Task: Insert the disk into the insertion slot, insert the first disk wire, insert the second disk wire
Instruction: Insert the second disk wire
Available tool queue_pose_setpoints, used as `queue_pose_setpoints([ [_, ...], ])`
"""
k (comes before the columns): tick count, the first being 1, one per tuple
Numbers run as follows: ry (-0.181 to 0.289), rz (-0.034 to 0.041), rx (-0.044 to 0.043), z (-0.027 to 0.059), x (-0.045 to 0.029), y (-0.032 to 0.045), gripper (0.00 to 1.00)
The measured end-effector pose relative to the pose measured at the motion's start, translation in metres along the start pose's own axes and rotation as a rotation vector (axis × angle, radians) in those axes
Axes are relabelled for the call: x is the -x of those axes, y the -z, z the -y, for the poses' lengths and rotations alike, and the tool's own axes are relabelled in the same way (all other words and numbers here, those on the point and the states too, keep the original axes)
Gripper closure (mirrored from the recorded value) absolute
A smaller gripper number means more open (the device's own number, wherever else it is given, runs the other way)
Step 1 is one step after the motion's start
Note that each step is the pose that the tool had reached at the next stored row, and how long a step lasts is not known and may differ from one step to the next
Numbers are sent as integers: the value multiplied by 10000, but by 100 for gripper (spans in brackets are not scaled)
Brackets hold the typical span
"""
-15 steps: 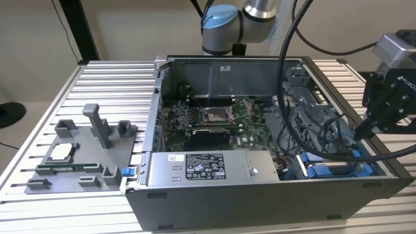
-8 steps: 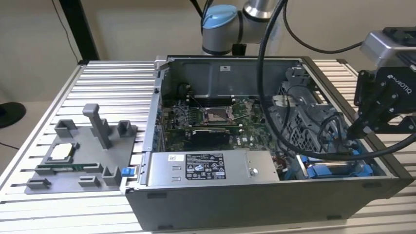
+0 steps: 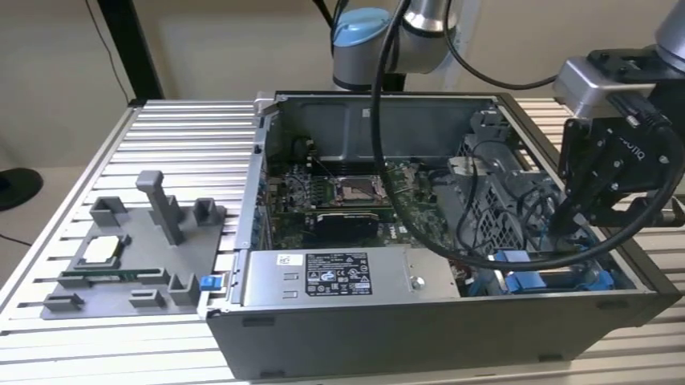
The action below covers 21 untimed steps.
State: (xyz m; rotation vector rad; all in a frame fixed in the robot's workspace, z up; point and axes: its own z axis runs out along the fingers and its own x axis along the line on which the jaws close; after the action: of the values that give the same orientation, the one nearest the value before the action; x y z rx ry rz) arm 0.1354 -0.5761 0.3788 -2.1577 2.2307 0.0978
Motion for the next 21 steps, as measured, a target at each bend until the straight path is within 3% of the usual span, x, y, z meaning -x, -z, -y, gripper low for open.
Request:
queue_pose_setpoints([
  [2,10,133,-111,-25,-18,-8,100],
  [5,22,393,-208,-33,-54,-22,100],
  [8,26,516,-241,-32,-82,-56,100],
  [15,6,517,-244,18,-85,-181,100],
  [21,8,547,-270,19,-85,-196,100],
])
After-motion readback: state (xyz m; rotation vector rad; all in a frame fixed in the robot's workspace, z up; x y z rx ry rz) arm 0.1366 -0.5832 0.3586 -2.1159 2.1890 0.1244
